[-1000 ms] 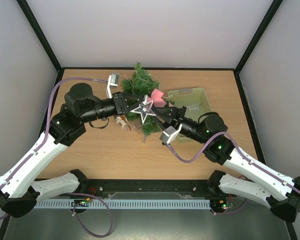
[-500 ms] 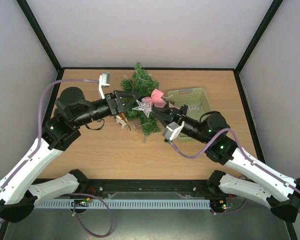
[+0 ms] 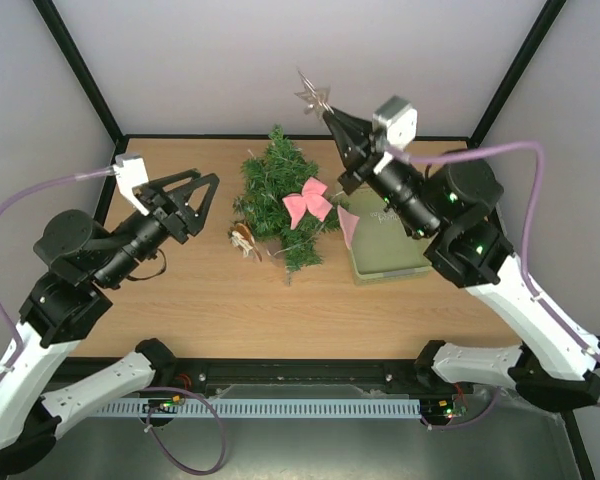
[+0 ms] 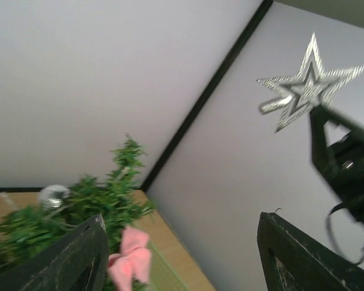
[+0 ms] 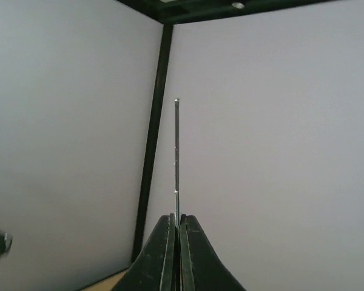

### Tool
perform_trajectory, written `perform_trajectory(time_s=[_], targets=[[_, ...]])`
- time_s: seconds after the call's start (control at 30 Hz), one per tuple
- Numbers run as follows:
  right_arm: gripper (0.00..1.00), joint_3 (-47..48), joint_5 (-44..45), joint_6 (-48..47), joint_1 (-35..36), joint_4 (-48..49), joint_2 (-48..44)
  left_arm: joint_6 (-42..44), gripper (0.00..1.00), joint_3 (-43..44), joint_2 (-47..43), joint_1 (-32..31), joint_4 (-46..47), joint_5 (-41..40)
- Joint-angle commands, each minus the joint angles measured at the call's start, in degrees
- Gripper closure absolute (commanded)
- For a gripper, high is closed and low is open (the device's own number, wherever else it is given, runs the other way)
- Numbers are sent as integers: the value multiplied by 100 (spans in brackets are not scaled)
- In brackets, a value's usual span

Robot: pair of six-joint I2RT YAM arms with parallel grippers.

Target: Decorate the small christmas tree

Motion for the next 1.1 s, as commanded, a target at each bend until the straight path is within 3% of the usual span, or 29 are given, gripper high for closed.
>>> perform_trajectory(time_s=[0.0, 0.27, 0.47, 0.8, 0.97, 1.07], targets=[[98, 1250, 575, 1760, 25, -1829, 751, 1121, 31, -419, -286, 26, -240, -813], [98, 2881, 685, 2424, 26, -3172, 1837, 2131, 30, -1426, -868, 26, -71, -1309], [98, 3190, 735, 2375, 30, -3331, 2188, 2227, 30, -1829, -889, 26, -199, -1555], [98, 2039, 649, 1752, 30, -1648, 1811, 2228, 28, -2137, -951, 26, -76, -1525], [98, 1533, 585, 1717, 23, -890, 1673, 2348, 22, -2189, -989, 26, -99, -1603], [98, 1313, 593, 1696, 28, -417, 1626, 2424, 9, -2243, -1042, 26, -79, -1625]])
